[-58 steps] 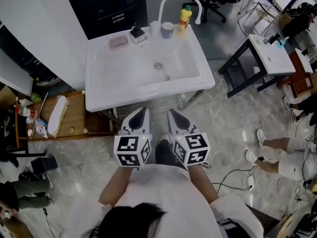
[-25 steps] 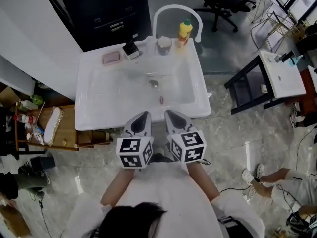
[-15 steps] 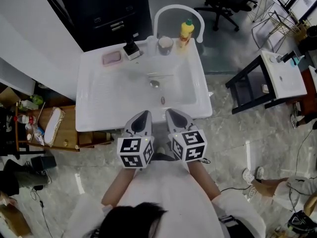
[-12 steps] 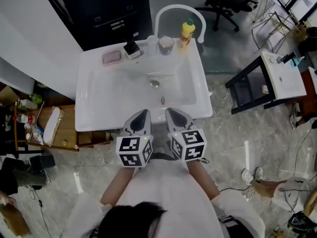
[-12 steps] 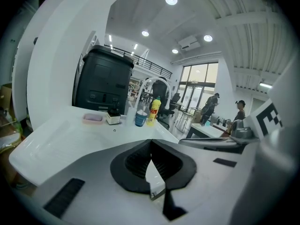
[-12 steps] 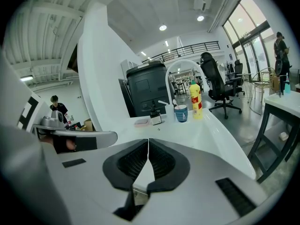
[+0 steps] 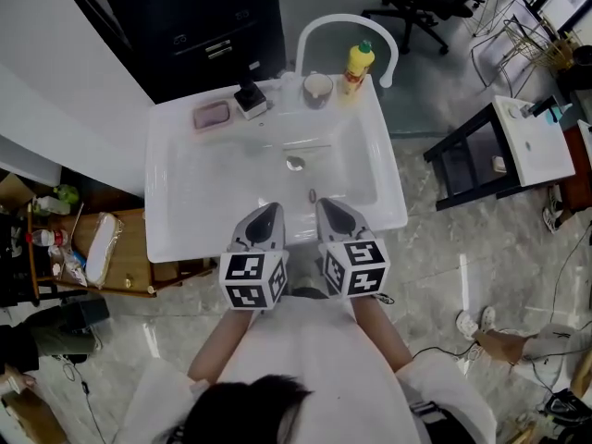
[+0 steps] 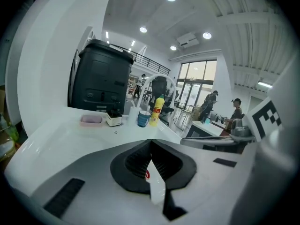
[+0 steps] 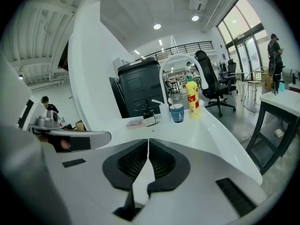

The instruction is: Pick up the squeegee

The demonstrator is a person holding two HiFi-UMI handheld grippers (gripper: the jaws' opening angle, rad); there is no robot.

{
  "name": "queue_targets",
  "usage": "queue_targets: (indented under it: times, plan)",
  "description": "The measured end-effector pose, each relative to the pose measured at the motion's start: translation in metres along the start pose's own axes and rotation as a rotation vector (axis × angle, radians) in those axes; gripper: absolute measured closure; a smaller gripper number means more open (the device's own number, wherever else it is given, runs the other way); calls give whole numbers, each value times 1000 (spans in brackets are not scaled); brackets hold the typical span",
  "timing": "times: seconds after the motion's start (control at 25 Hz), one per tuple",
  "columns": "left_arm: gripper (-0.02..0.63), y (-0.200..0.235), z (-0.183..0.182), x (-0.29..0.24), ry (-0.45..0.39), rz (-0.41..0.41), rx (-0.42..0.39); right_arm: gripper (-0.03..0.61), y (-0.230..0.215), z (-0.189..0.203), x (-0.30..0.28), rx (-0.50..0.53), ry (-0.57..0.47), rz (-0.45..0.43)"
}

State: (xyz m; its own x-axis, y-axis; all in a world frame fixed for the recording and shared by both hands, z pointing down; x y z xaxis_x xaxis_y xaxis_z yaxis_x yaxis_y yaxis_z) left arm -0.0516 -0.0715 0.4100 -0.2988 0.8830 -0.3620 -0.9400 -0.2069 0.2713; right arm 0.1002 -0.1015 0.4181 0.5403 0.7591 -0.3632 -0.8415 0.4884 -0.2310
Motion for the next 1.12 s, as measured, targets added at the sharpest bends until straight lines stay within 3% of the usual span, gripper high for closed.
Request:
queue_targets:
  times: [0.36,0.44,0.52,0.6,1.12]
  plan:
    - [589,32,-17,-35,16,9,25,546,-6,-13,-50,34,53,24]
    - [589,40,-20,-43,19,7,28,522,-8,-14,-62,30,71,23]
    - [589,48,-23,-52,21,4,32,439,-10,-13,-74,21,97,18]
    - [589,55,-28,-60,24,4,35,420,-13,-12,-85,16,121,21]
    - [589,91,-38,-108,73,10,44,382,-41,3,-151,-20,258,63]
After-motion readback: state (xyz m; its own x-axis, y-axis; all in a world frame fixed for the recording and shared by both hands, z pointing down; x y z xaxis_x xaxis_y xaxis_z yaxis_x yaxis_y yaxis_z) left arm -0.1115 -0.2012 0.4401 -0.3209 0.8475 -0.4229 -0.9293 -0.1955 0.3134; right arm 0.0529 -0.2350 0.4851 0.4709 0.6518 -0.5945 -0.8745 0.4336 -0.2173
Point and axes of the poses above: the fingertips, and each gripper's own axes: x backward along the fingers, y to its left, z out of its underside, the point moved 8 cm from there along x, backward along the fingers, and after that the axes turned 4 degrees about -y, right-handed, at the moved point
